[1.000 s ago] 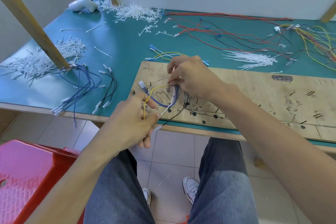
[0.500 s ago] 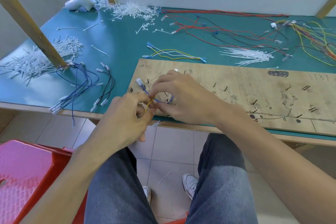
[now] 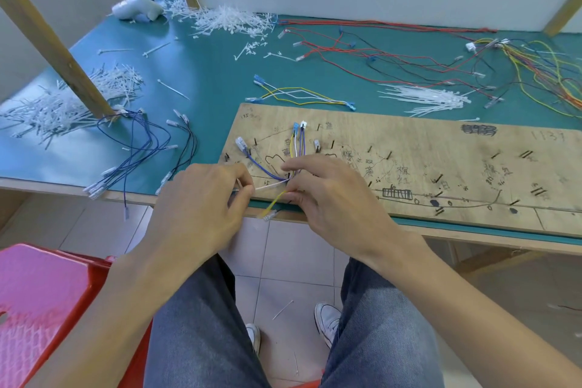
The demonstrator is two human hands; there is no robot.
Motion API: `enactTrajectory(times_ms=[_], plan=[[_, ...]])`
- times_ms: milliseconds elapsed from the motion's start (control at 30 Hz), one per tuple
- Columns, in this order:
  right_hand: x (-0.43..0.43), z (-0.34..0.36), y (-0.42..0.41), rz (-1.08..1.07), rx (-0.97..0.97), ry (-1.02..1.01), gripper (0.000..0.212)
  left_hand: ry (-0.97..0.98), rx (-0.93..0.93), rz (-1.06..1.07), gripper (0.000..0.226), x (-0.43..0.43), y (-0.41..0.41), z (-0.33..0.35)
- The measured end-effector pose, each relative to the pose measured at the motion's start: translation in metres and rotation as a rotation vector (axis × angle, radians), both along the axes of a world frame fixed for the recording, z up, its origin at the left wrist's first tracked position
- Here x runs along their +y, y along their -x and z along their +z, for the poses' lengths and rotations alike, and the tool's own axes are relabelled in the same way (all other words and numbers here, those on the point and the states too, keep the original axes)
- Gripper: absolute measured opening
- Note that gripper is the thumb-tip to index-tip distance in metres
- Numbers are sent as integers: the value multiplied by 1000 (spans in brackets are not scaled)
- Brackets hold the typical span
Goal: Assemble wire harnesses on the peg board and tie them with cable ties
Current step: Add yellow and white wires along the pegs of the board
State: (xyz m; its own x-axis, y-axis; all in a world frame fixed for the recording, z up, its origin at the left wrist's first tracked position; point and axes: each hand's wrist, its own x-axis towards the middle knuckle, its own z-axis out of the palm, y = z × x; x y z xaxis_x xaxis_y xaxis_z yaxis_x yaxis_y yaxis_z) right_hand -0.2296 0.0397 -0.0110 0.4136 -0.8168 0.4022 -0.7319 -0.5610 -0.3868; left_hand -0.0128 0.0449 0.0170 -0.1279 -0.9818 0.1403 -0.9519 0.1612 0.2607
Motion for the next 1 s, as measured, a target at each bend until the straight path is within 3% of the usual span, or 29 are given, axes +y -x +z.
enactTrajectory(times_ms=[133,333,567,700,867,1000], plan=[[4,-5,-3,1,-14,73,8,143,4,-68,9,-1,0,1],[2,-7,-11,-103,-385,91,11,102,-18,-162,10,-1,2,-2],[9,-20,-18,-59,-67,106,7,107,-4,-154,10,-4,-2,-1],[11,-26,-10,-54,-36,182,7,174,-33,-122,8,-4,3,-2],[17,-30,-1,-102,-118,157,6,348,-277,-79,15,-4,11,-13],[23,-36,3,-99,-94,146,17,433,-165,-186,32,-1,27,-28]])
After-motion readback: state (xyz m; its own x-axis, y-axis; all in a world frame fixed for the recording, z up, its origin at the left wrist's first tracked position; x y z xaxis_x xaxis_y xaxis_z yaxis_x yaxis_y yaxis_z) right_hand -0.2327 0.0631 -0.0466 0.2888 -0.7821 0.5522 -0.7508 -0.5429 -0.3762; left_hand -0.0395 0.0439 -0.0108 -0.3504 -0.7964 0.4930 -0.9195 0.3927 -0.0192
